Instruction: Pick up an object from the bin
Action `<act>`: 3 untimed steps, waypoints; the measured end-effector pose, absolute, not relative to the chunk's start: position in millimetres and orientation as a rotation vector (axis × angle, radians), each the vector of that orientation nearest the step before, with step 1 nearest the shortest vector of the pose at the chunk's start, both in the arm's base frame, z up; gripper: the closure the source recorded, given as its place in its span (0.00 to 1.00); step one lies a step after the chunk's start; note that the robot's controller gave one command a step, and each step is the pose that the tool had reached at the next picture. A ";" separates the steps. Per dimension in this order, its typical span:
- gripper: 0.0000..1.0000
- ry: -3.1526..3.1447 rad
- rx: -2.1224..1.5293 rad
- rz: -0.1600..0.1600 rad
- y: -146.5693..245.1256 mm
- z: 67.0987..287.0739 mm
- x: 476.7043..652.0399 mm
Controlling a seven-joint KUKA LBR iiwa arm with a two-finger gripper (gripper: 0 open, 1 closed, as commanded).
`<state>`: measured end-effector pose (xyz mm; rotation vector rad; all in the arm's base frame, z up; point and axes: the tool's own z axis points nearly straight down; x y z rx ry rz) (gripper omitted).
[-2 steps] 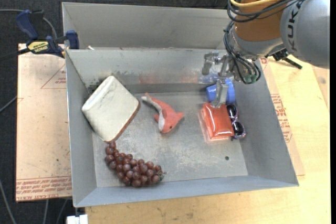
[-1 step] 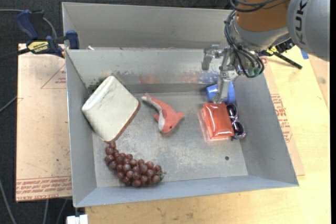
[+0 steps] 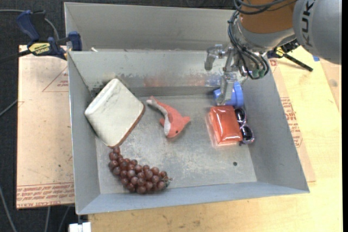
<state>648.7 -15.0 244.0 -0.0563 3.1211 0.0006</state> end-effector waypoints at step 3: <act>0.00 3.136 -0.065 0.005 13.6 125.5 613.3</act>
Offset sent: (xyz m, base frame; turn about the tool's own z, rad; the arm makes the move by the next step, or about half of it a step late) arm -0.0089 0.0550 -0.1044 -0.3224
